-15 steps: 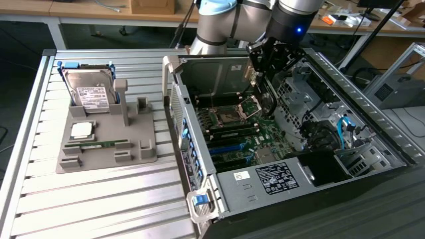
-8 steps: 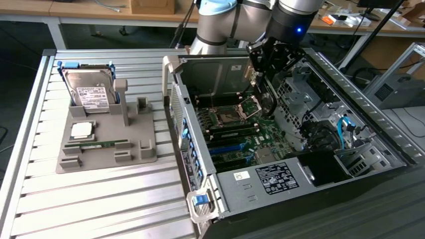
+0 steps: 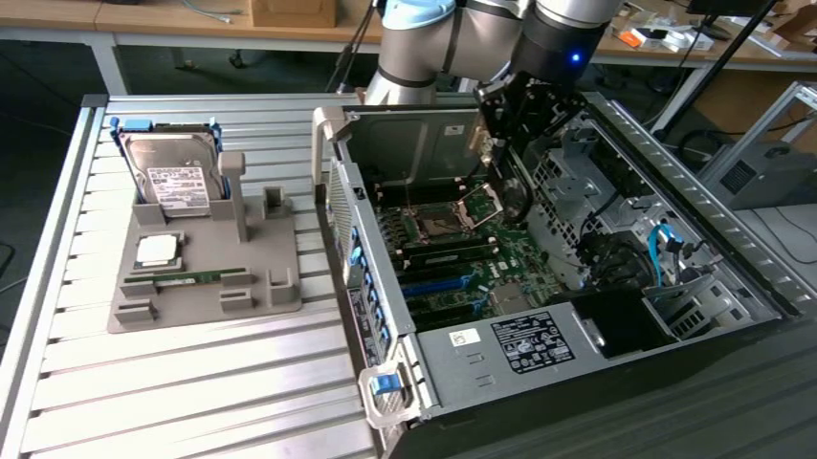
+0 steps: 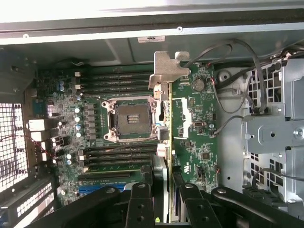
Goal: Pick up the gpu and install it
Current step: 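Insert the gpu into the slot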
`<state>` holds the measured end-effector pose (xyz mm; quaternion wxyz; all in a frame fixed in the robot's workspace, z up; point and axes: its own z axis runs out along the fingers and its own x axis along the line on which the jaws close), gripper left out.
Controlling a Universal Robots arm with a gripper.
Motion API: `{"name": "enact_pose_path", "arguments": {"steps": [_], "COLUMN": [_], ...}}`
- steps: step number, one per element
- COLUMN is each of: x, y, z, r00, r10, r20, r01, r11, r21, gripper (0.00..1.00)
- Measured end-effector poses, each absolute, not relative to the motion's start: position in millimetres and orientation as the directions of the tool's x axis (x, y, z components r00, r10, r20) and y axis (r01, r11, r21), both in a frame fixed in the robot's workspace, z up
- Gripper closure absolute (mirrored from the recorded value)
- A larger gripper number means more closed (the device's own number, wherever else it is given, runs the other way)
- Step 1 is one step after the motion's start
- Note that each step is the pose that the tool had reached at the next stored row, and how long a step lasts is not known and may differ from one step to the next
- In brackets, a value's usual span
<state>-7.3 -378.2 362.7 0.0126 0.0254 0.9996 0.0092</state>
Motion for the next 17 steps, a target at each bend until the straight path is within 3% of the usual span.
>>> {"name": "enact_pose_path", "arguments": {"steps": [17], "x": [-7.4], "y": [-378.2], "z": [362.7], "r00": [-0.994], "r10": [-0.107], "r20": [-0.025], "r01": [-0.107], "r11": [0.994], "r21": [0.019], "gripper": [0.73]}}
